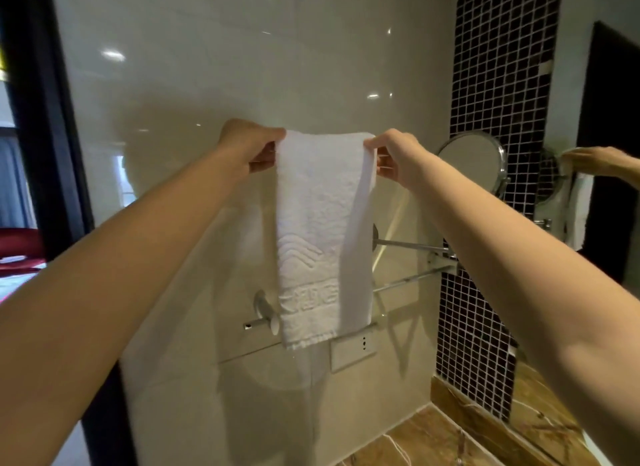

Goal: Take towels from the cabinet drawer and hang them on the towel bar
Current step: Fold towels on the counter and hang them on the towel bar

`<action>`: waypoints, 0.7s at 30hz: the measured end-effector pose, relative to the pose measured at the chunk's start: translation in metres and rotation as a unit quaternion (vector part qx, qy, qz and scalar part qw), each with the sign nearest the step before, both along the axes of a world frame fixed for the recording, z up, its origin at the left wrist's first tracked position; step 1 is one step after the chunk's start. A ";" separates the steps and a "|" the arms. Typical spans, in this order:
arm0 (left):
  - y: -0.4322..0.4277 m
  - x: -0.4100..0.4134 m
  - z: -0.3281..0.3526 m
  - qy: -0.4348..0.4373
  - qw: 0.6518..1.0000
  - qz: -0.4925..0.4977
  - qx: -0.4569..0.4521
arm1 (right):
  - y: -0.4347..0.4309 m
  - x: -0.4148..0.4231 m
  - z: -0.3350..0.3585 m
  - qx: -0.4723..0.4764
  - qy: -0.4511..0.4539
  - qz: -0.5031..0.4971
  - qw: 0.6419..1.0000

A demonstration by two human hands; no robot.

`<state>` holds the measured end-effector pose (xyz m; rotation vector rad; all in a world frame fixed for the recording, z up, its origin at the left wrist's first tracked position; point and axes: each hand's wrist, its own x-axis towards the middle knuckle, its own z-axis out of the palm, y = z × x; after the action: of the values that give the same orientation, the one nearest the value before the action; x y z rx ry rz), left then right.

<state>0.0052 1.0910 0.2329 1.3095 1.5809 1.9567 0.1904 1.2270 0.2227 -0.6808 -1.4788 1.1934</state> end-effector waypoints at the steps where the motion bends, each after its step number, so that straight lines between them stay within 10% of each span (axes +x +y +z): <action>1: 0.001 -0.002 0.004 0.003 1.000 0.004 0.007 | 0.002 -0.003 0.004 0.001 0.003 0.001 1.000; 21: 0.029 -0.032 -0.046 -0.026 0.999 0.030 -0.022 | 0.054 -0.041 -0.047 -0.052 -0.043 0.068 0.995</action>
<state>-0.0265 1.1204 0.1870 1.1985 1.6481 1.9621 0.1490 1.2811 0.1755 -0.7199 -1.5637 1.3669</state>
